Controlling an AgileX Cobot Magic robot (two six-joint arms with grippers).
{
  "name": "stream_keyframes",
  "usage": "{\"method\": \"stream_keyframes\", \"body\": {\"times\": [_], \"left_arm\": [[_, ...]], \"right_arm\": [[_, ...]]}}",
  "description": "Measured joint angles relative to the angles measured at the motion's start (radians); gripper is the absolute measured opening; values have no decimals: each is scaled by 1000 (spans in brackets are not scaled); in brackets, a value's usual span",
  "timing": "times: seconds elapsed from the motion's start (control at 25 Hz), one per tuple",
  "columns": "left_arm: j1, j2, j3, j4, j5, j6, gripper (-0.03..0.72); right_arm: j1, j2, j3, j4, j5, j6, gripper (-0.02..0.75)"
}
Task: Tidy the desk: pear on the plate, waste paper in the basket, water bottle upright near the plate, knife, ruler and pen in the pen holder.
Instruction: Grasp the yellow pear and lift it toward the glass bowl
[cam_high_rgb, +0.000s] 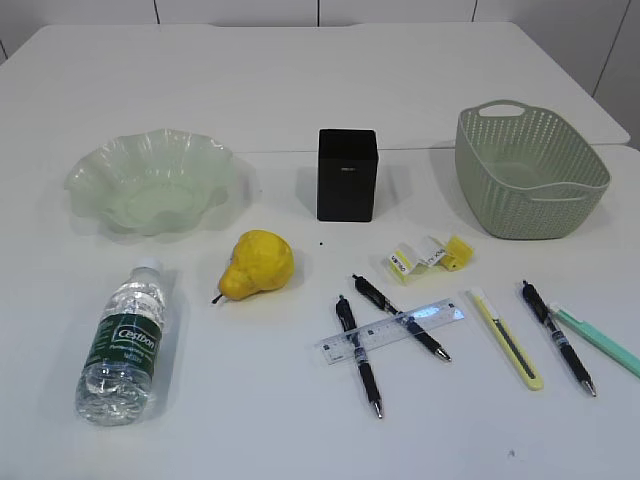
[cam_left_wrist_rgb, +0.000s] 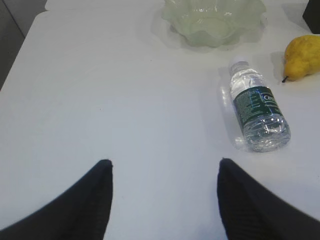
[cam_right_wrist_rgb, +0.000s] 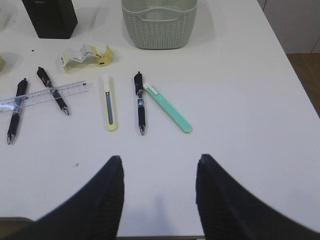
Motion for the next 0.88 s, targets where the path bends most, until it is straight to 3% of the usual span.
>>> {"method": "stream_keyframes", "body": {"times": [0.88], "left_arm": [[0,0,0,0,0,0,465]], "right_arm": [[0,0,0,0,0,0,356]]}}
